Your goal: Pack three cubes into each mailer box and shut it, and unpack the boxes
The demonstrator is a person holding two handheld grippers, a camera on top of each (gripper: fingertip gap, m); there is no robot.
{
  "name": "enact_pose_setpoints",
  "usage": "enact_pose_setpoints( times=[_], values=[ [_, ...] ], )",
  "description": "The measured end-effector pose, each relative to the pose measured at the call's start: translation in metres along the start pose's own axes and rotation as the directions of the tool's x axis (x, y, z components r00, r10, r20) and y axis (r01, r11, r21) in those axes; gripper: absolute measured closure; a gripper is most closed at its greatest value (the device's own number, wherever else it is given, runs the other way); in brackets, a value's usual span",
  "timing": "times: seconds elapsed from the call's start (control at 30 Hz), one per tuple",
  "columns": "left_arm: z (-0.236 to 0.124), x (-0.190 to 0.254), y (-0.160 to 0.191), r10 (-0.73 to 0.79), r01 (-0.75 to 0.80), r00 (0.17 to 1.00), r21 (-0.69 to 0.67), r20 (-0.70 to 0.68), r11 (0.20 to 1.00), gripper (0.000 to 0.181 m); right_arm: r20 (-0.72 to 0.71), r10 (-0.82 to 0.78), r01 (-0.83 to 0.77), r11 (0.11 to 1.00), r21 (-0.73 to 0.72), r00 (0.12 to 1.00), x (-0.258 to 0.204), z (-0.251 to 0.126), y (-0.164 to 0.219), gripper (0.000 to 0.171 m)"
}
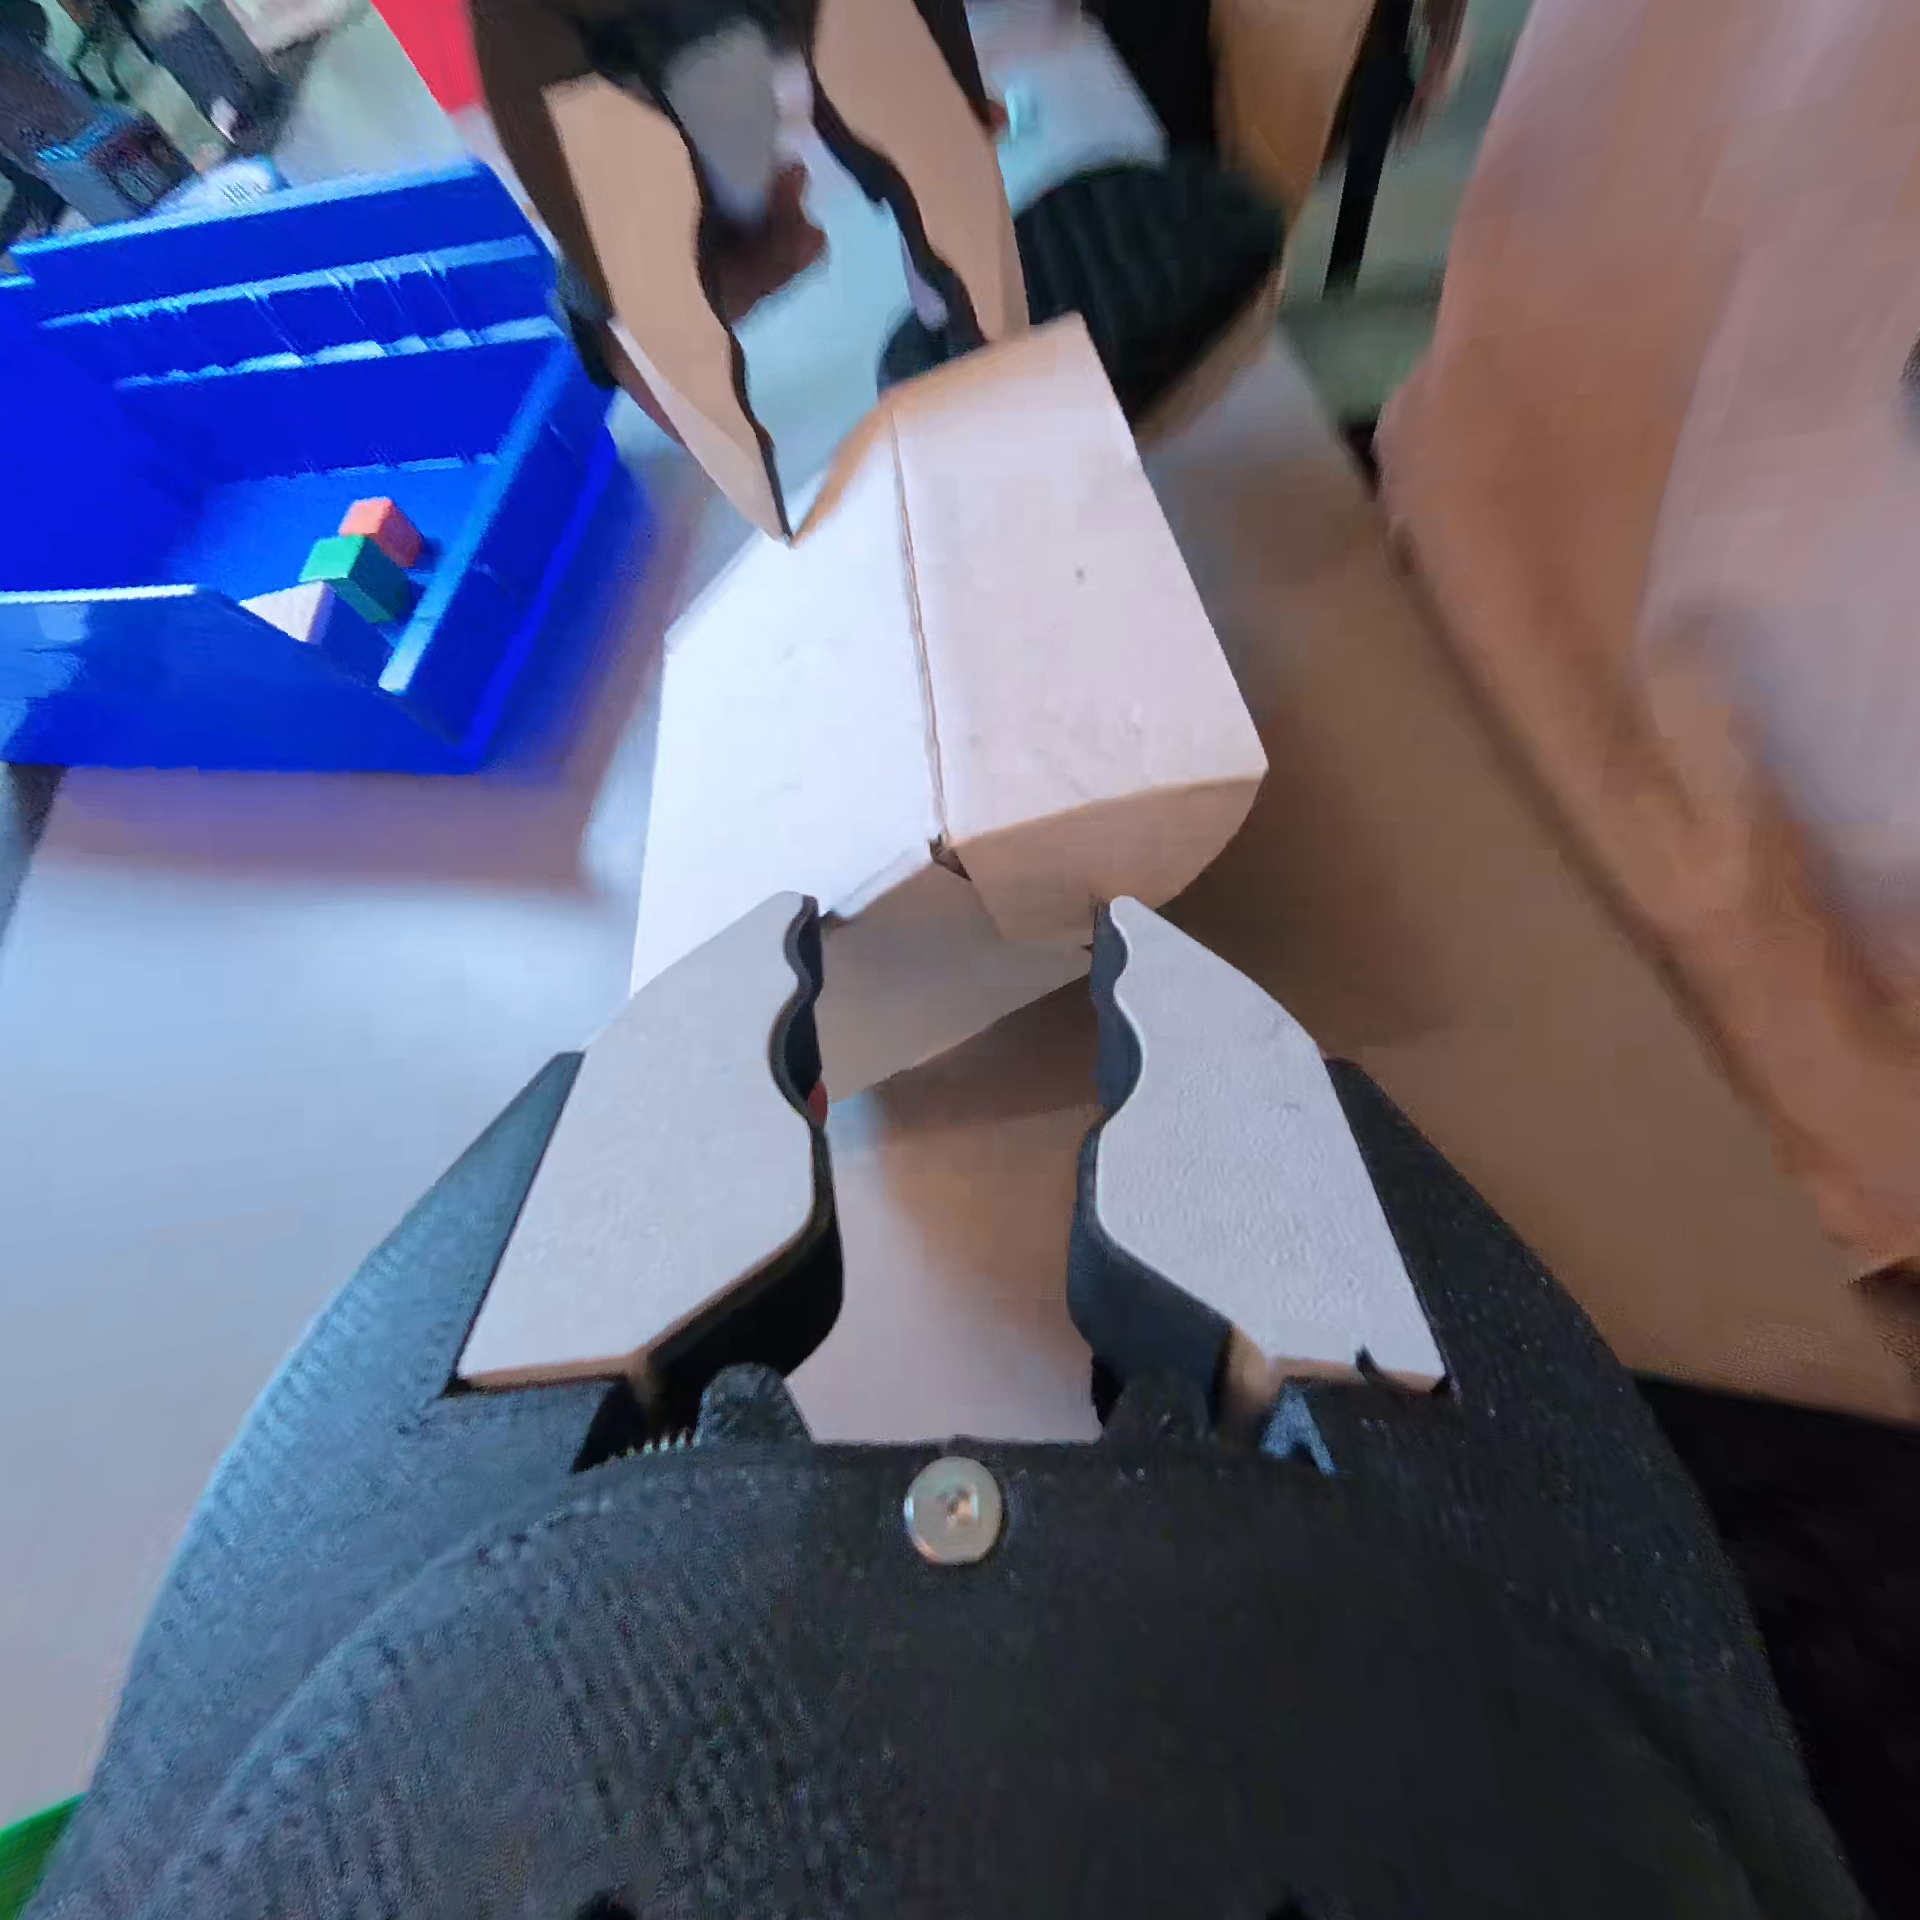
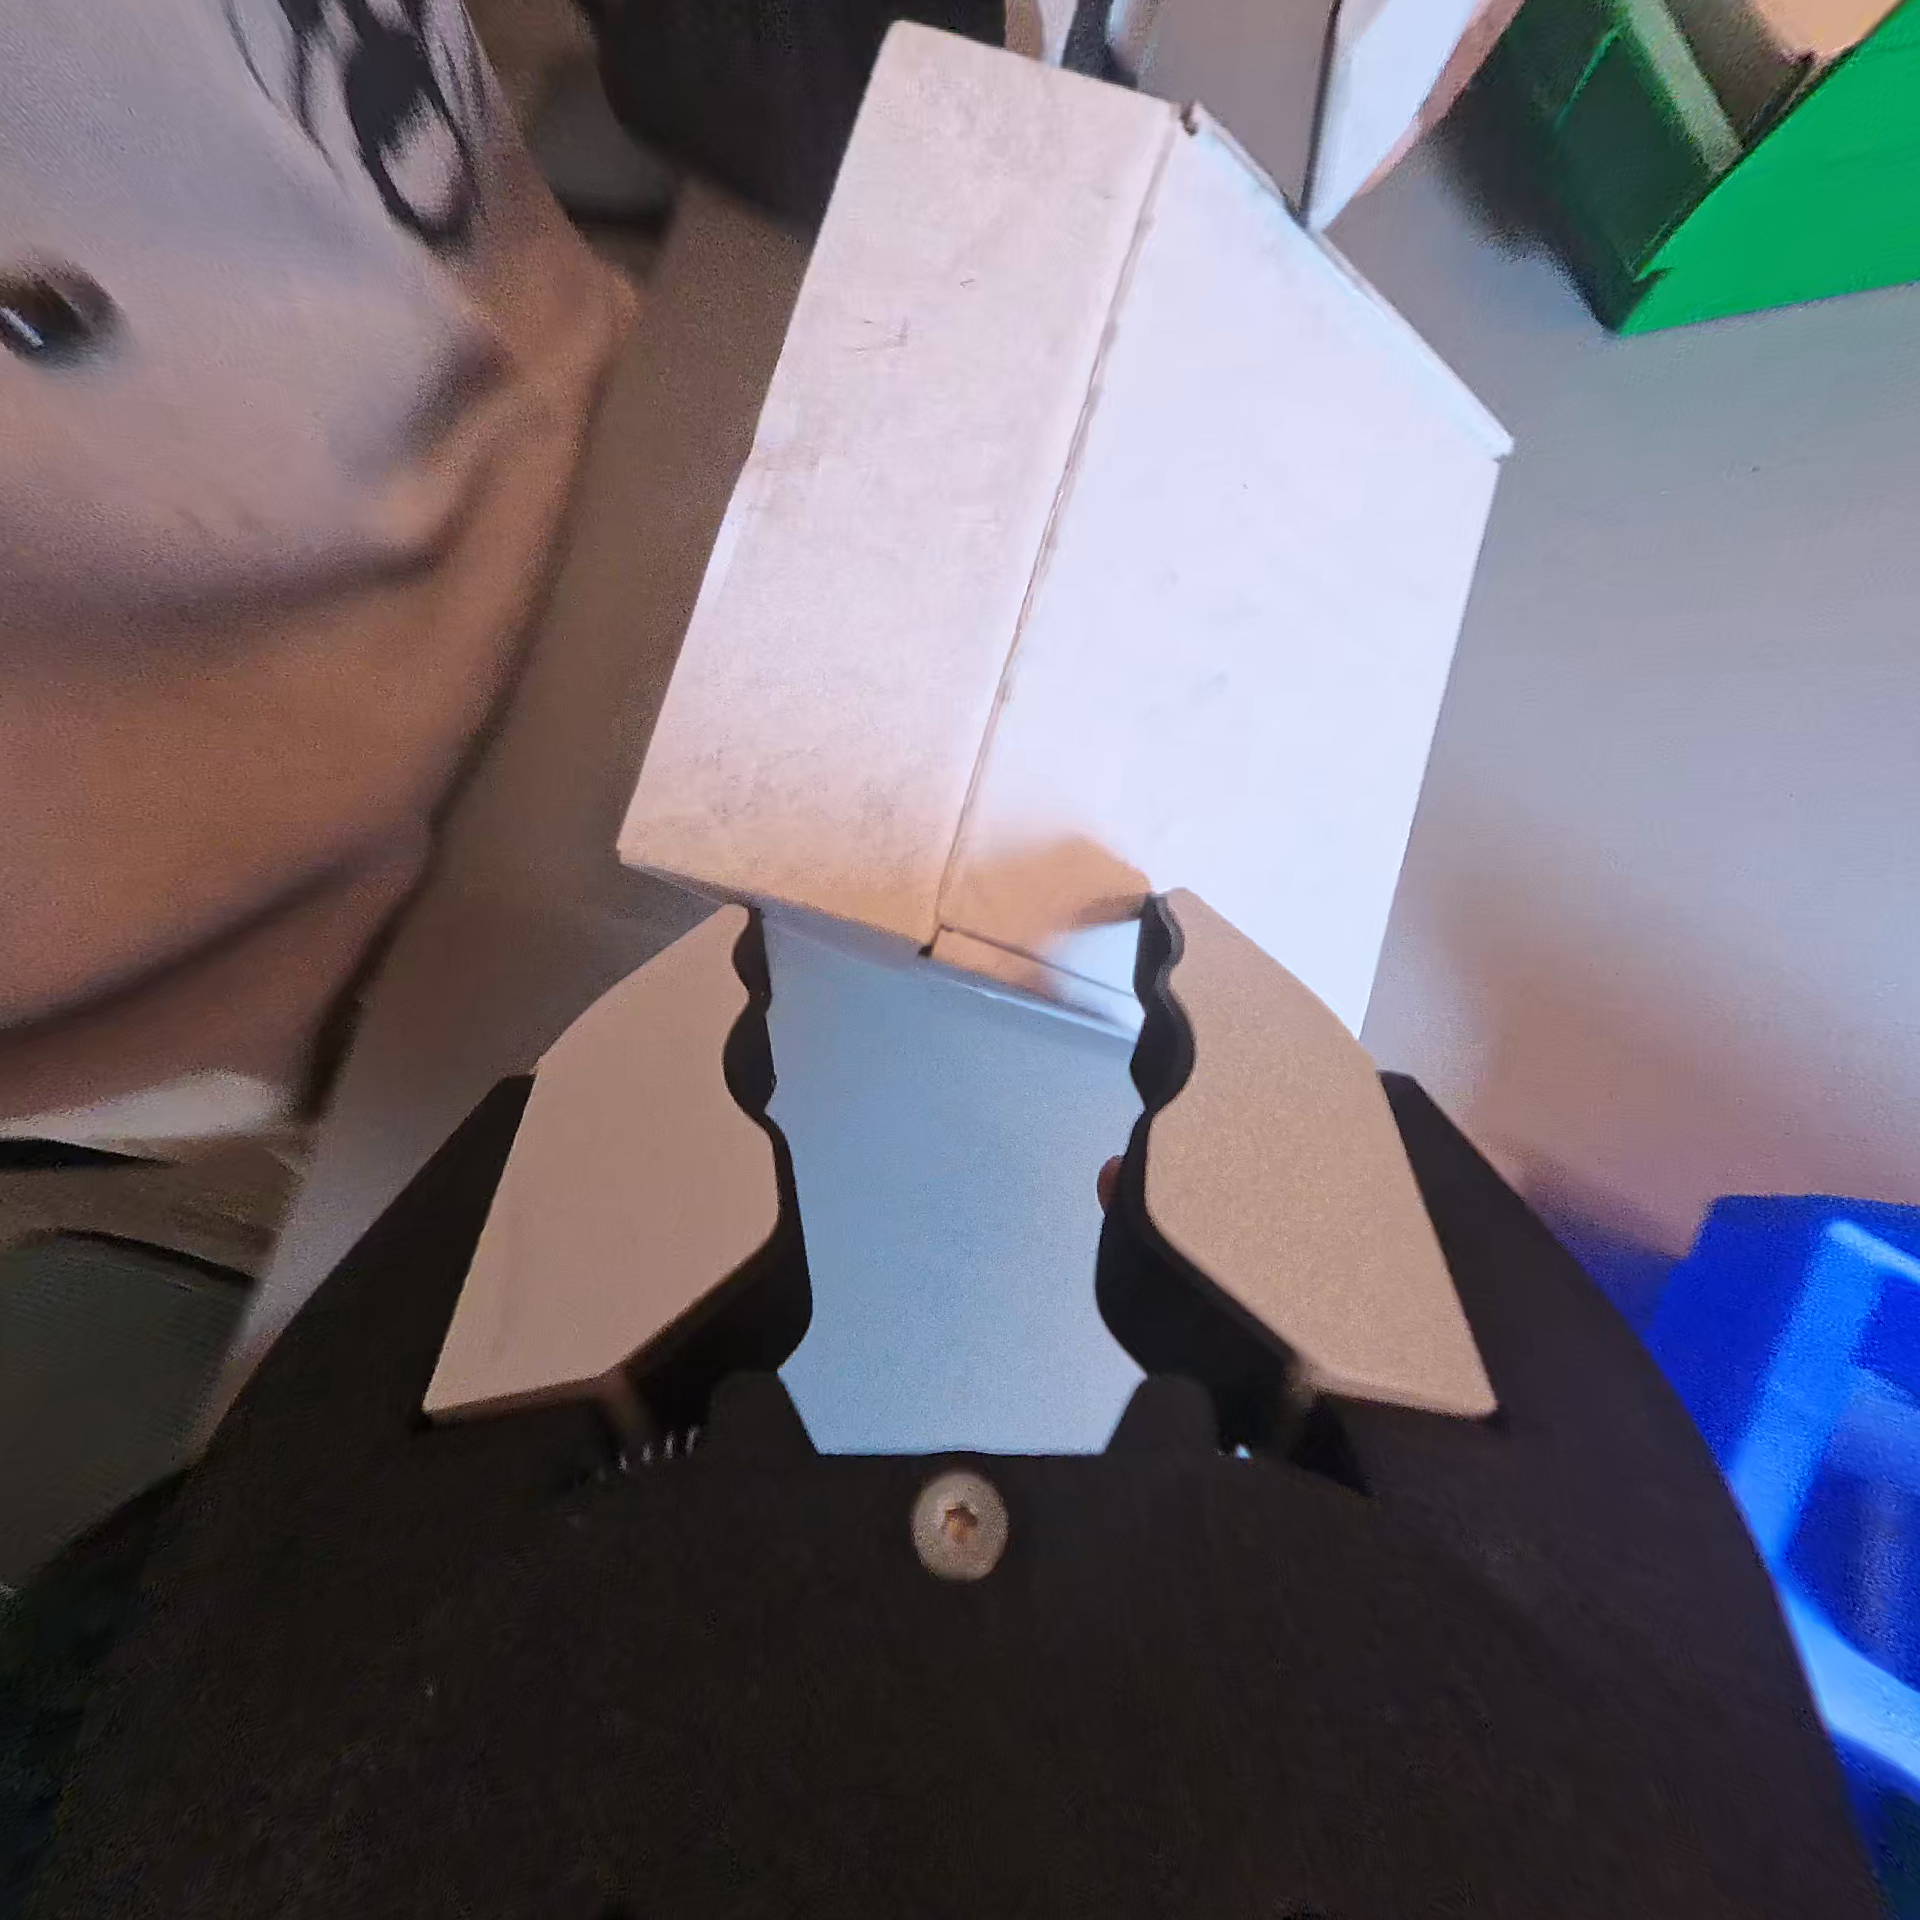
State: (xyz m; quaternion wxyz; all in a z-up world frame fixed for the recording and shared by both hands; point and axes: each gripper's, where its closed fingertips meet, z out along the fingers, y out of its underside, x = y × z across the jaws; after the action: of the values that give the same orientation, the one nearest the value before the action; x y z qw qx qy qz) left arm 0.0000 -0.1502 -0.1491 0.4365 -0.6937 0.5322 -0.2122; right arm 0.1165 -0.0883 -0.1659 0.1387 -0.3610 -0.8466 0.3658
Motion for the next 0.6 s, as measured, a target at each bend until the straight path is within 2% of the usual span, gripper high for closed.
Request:
enact_pose_setpoints(
  times=[0.03,0.13,0.27,0.5,0.6],
  values=[
    [-0.006,-0.002,-0.007,-0.066,0.067,0.998,0.072,-0.018,0.995,0.133,0.038,0.054,-0.056,0.997,0.058,0.998,0.0,-0.004,-0.004,0.105],
    [-0.019,-0.013,-0.02,-0.222,0.231,0.973,0.254,-0.063,0.939,0.143,0.186,0.211,-0.251,0.94,0.231,0.96,0.004,-0.02,-0.016,0.115],
    [-0.018,-0.02,-0.012,-0.299,0.31,0.951,0.311,-0.083,0.898,0.144,0.265,0.309,-0.387,0.861,0.329,0.913,0.02,-0.027,-0.017,0.119],
    [-0.018,-0.023,-0.006,-0.314,0.324,0.946,0.33,-0.085,0.887,0.137,0.2,0.371,-0.421,0.781,0.461,0.907,0.049,-0.039,-0.019,0.127],
    [-0.018,-0.028,-0.003,-0.3,0.308,0.951,0.309,-0.074,0.9,0.129,0.173,0.379,-0.414,0.775,0.478,0.909,0.059,-0.04,-0.019,0.126]
  ],
)
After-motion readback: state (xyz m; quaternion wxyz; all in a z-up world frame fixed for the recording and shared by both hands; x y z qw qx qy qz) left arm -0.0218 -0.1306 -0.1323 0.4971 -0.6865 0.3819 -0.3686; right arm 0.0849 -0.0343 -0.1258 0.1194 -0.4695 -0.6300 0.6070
